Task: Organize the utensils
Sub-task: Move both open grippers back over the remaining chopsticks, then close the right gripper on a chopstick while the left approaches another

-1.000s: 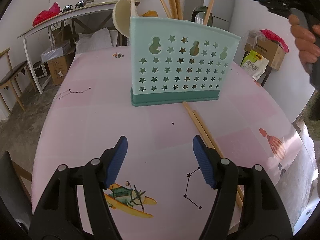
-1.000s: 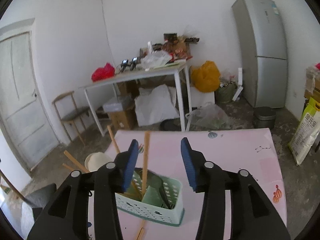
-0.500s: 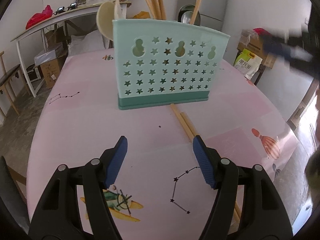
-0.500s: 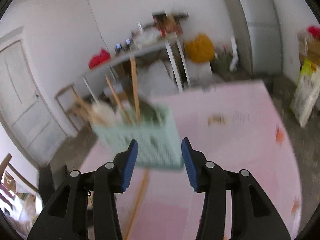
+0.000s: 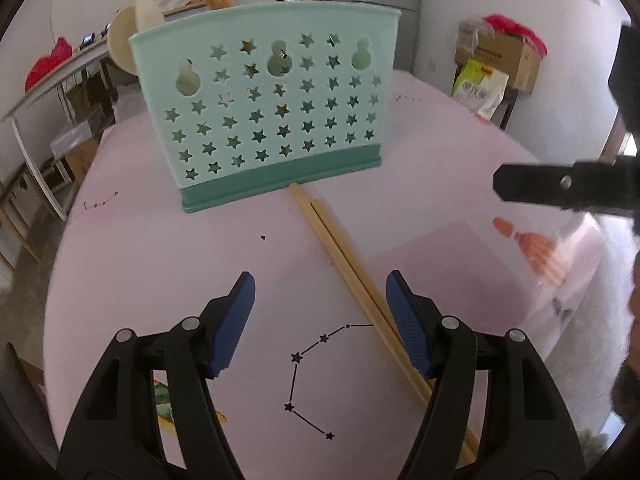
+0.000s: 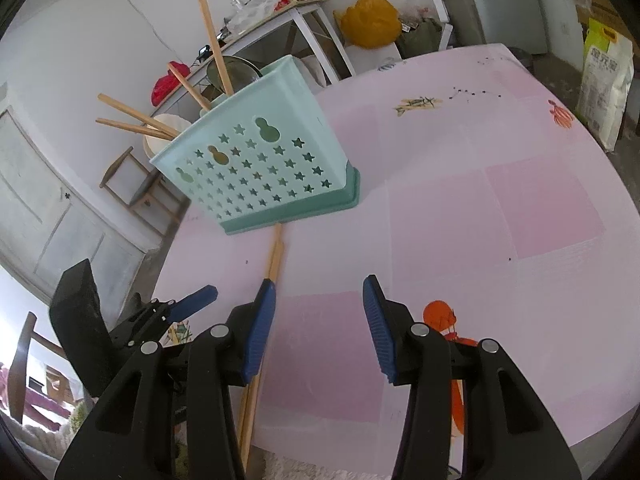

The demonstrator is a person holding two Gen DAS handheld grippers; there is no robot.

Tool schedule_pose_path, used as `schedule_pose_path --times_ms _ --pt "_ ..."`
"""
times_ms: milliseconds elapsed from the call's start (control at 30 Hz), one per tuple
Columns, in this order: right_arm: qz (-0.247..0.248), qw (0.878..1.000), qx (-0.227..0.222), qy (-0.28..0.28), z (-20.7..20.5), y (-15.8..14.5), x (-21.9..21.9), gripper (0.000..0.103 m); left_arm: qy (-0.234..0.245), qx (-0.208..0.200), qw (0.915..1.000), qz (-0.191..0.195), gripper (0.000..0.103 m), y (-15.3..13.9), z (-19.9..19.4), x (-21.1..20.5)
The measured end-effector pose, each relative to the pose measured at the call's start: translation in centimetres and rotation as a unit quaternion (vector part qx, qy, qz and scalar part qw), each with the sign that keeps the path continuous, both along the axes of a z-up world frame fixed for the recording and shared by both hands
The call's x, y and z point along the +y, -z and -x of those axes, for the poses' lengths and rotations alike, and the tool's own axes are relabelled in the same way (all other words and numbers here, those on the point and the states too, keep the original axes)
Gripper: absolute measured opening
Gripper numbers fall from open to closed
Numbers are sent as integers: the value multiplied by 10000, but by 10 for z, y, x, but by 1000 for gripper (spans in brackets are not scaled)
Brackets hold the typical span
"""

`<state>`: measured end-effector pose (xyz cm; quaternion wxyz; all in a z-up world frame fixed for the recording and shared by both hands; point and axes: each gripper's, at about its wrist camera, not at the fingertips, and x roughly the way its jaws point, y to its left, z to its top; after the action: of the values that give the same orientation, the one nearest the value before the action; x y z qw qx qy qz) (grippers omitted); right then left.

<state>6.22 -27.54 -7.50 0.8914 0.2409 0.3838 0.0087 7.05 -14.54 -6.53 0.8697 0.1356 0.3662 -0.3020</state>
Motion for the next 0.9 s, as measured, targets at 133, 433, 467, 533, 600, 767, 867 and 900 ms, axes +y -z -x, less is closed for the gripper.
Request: schedule_pose_path --times_ms 133,433,467,533,600,767,867,900 --pt "-22 10000 -31 -42 0 0 0 45 -42 -98 9999 -107 64 4 2 -3" --pt "-101 9998 -59 -133 4 2 4 45 -305 37 9993 -205 65 9 -7 8" --pt "-97 9998 -56 -141 4 2 5 45 -338 61 9992 -193 65 9 -8 10" --pt "-71 9998 -36 -168 4 4 8 45 -421 60 9989 -211 65 8 -12 14" --pt "-15 9998 8 -220 3 6 13 45 -501 76 9985 -220 62 8 -16 19" --pt "253 9983 151 -502 -6 13 34 44 -674 227 9974 -114 44 6 -25 31" --pt "434 9961 309 -699 -14 19 48 40 -750 246 9968 -119 33 5 -27 37" --pt "491 9953 356 -754 -16 21 53 38 -798 255 9964 -118 27 4 -28 39"
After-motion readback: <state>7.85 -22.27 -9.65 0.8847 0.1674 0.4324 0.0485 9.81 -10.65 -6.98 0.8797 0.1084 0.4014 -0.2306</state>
